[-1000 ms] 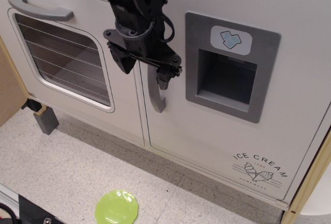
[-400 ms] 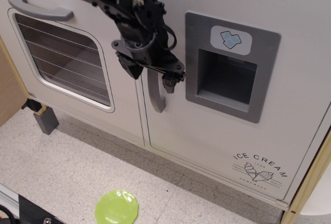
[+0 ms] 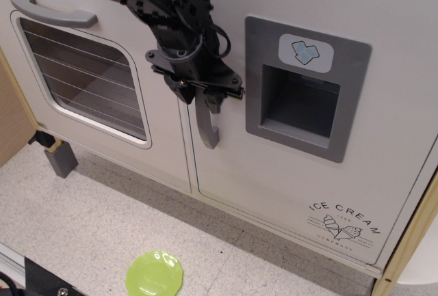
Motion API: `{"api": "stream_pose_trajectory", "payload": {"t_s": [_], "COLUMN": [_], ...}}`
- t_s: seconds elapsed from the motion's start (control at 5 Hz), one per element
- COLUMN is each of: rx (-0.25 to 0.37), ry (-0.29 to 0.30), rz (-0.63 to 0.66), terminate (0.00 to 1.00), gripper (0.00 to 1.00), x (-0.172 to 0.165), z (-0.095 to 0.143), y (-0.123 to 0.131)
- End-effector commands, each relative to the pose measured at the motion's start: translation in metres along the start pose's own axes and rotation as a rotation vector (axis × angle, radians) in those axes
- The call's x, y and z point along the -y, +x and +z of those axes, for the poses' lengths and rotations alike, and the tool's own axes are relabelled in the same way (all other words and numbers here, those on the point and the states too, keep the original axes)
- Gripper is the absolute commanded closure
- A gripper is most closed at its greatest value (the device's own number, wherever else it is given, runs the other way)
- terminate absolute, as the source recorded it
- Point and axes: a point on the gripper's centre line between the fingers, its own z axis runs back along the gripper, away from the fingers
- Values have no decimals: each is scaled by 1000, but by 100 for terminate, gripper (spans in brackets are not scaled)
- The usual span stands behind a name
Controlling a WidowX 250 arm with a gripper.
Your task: Open fridge
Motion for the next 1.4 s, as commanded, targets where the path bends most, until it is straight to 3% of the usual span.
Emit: {"api": "stream_pose_trajectory", "payload": {"t_s": [0.0,0.6,0.8,1.2], "rx": [46,27,-8,-71], "ry": [7,-16,-22,-51], "rz": [2,-48,0,-57], "terminate": [0,0,0,0], "gripper": [100,100,0,0], "x": [-5,-4,1,-3], "z": [5,34,45,71], "y": [16,-26,-39,-79]}}
